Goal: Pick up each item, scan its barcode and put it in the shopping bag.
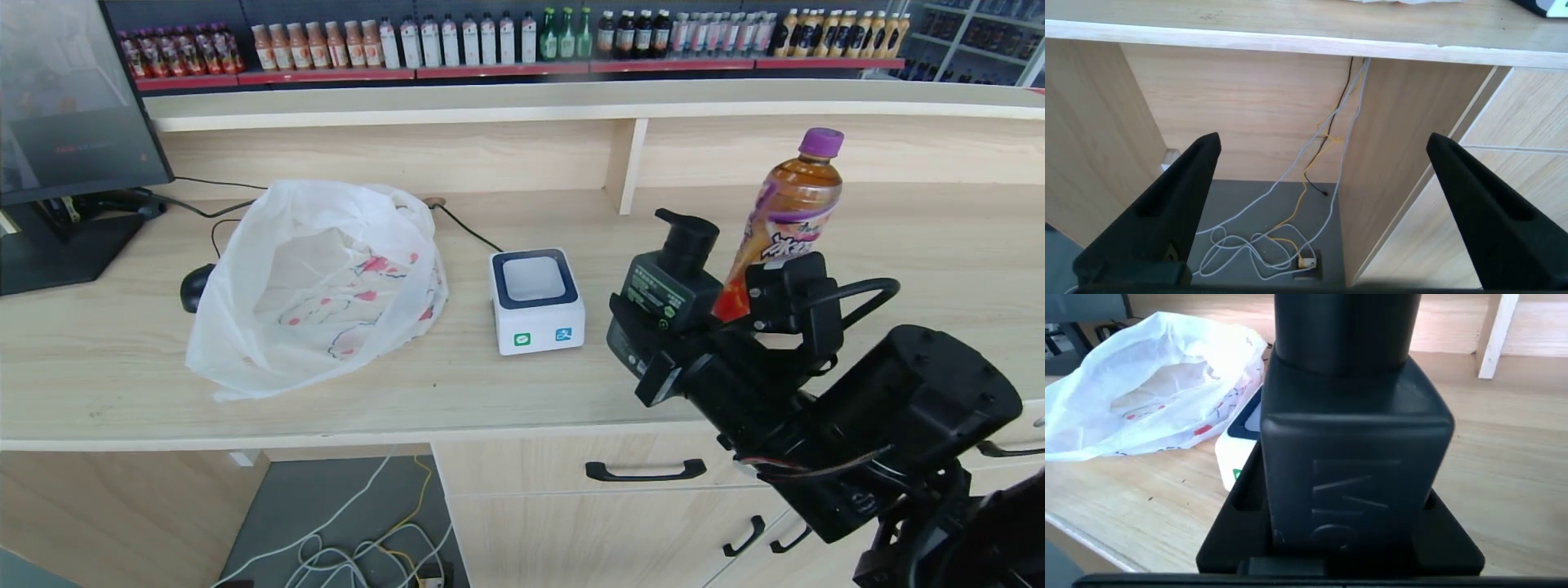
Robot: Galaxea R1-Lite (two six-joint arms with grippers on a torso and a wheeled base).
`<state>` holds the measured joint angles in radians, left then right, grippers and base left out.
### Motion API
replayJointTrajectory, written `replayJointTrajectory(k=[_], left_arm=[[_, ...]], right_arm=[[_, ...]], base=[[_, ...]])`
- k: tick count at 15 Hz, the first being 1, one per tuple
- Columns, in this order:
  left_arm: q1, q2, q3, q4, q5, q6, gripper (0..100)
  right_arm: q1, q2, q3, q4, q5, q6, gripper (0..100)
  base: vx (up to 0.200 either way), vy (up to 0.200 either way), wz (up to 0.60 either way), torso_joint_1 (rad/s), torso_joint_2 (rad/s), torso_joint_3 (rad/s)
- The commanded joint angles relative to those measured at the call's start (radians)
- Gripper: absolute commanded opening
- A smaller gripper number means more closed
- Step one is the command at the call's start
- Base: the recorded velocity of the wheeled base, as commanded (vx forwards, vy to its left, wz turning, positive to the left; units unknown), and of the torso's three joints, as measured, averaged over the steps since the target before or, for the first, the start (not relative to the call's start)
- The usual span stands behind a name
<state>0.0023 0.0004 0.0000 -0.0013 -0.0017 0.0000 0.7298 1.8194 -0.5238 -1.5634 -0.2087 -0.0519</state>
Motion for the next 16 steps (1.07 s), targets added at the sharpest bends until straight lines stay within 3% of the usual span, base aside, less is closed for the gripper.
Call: replayJointTrajectory(k=[1,7,12,16], left_arm=[[0.001,0.0,0.0,0.0,0.0,0.0,100],[0.001,0.0,0.0,0.0,0.0,0.0,100],[0.001,0.0,0.0,0.0,0.0,0.0,100],[0.001,0.0,0.0,0.0,0.0,0.0,100]], right_arm=[[0.043,-0.071,0.074,-0.007,0.0,-0.002,0],[0.049,-0.262,0.26,-0.007,0.003,0.004,0],[0.049,-0.282,0.26,-0.004,0.011,0.099,0],[0.039,-0.264,0.237,-0.001,0.15,0.225,0]], base=[[0.0,0.0,0.0,0.0,0.0,0.0],[0.0,0.0,0.0,0.0,0.0,0.0],[0.0,0.0,0.0,0.0,0.0,0.0],[0.0,0.0,0.0,0.0,0.0,0.0]])
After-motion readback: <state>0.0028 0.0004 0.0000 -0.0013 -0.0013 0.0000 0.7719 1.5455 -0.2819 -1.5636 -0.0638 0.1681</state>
